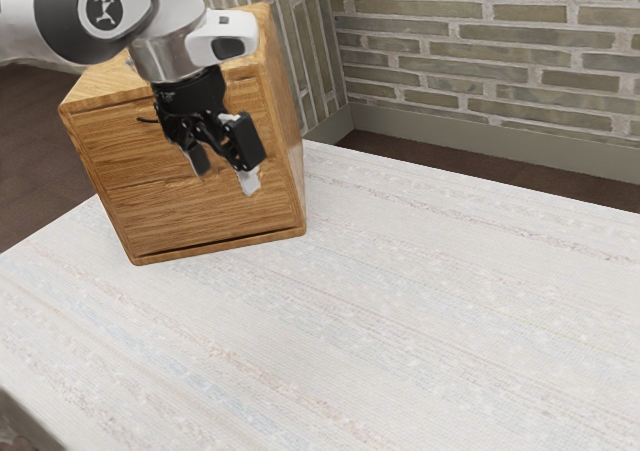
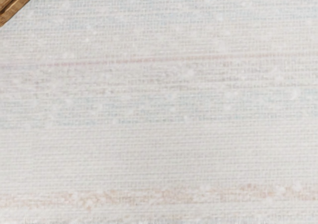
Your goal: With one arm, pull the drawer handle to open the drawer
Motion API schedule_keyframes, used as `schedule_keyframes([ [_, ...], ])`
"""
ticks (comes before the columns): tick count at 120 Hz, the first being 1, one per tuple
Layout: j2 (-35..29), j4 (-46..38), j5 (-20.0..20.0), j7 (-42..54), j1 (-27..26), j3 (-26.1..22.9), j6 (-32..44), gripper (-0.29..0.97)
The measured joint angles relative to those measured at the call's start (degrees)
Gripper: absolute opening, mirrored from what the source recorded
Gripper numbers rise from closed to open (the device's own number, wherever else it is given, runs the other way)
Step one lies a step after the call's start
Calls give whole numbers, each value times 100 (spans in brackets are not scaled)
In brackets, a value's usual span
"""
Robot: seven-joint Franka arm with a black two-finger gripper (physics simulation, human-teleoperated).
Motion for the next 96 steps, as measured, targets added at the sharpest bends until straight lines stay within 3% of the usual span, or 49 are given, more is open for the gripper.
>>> schedule_keyframes([
  [24,-415,1126,-54,178,343,79,-292,68],
  [38,-433,992,-57,332,635,102,-465,68],
  [63,-320,835,-77,1430,418,396,-605,68],
  [77,-120,826,-67,1899,628,464,-644,68],
  [96,88,755,-13,2009,839,523,-622,68],
])
